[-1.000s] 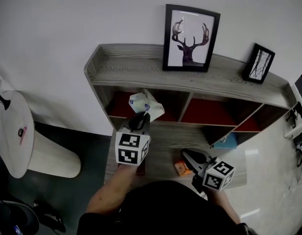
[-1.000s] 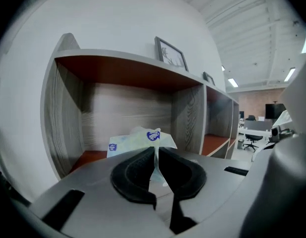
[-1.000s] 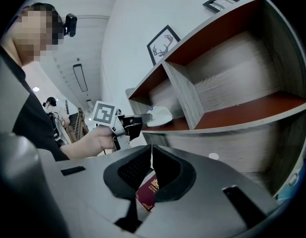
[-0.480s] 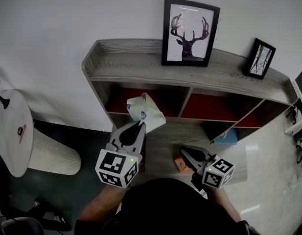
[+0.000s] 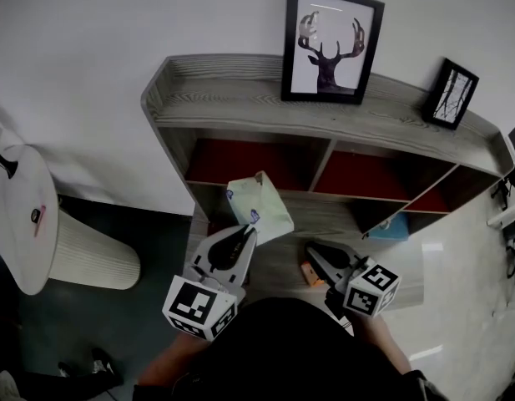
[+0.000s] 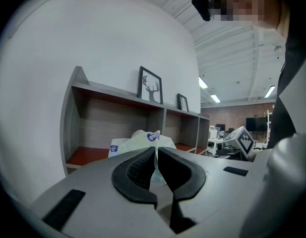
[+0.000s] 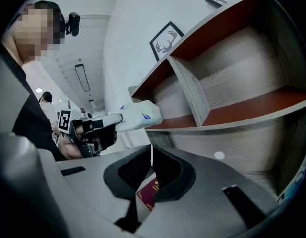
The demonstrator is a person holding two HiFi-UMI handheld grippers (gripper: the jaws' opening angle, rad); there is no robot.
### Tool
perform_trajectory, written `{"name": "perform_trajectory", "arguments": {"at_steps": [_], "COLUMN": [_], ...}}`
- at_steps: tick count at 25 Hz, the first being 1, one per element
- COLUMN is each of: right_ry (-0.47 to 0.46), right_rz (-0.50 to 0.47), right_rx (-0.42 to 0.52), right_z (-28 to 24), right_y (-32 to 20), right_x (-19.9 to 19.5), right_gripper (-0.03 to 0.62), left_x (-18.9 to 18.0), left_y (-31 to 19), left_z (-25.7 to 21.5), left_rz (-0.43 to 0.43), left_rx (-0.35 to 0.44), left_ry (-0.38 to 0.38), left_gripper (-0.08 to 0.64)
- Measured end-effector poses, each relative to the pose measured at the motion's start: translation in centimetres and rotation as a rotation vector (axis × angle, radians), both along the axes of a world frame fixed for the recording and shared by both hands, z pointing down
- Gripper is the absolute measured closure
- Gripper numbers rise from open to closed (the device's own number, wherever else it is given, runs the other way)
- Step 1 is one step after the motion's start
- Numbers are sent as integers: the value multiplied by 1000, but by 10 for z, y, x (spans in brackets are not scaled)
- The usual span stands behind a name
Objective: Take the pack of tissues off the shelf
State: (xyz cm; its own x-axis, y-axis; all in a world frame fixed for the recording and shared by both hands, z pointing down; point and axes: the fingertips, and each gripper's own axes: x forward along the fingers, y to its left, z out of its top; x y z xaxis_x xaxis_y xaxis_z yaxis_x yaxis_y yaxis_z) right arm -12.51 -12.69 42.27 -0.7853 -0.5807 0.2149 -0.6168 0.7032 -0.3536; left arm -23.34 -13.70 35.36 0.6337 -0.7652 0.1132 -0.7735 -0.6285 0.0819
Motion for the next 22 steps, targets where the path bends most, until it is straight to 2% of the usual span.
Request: {"name": "perform_trajectory", "arguments": {"at_steps": [4, 8, 22], "right_ry": [-4, -5, 3], "right_rz": [-4, -8, 55], "right_rx": [11, 7, -22], "right_z": [-2, -1, 7], "right_y": [-1, 0, 8], "right_x": [-4, -8, 5], "right_gripper": [575, 575, 575], "left_x": [3, 6, 25], "left_y": [13, 21, 13], "left_z": [9, 28, 97], "left_rz": [67, 120, 185], "left_rx": [-3, -39, -158], "left_ry": [-4, -15, -63], "left_gripper": [532, 532, 532]}}
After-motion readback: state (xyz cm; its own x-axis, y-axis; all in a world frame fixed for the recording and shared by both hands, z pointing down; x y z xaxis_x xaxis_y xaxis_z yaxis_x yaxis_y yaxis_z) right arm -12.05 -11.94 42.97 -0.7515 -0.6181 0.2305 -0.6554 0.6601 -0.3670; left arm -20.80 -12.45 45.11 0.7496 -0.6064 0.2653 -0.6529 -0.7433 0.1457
